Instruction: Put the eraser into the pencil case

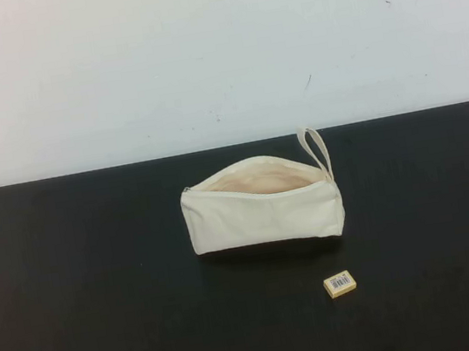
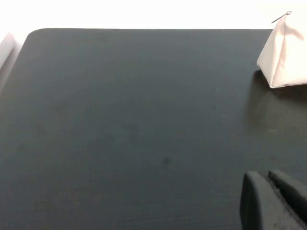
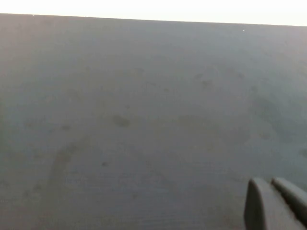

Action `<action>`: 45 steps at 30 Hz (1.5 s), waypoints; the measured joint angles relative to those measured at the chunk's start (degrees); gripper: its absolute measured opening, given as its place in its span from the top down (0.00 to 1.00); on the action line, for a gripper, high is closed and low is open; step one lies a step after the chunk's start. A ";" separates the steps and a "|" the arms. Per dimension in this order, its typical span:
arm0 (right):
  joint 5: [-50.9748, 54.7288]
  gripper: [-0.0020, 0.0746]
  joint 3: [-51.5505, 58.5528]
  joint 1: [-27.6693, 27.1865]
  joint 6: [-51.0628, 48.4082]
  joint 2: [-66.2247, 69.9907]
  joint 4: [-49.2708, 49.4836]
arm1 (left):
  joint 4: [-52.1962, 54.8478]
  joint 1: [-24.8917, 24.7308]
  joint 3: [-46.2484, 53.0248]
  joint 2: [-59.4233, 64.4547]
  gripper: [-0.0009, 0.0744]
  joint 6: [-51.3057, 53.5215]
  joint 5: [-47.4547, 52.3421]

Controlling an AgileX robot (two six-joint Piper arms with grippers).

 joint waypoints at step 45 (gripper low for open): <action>-45.84 0.98 0.05 0.00 0.50 0.00 -2.56 | 0.00 0.00 0.00 0.00 0.99 0.00 0.00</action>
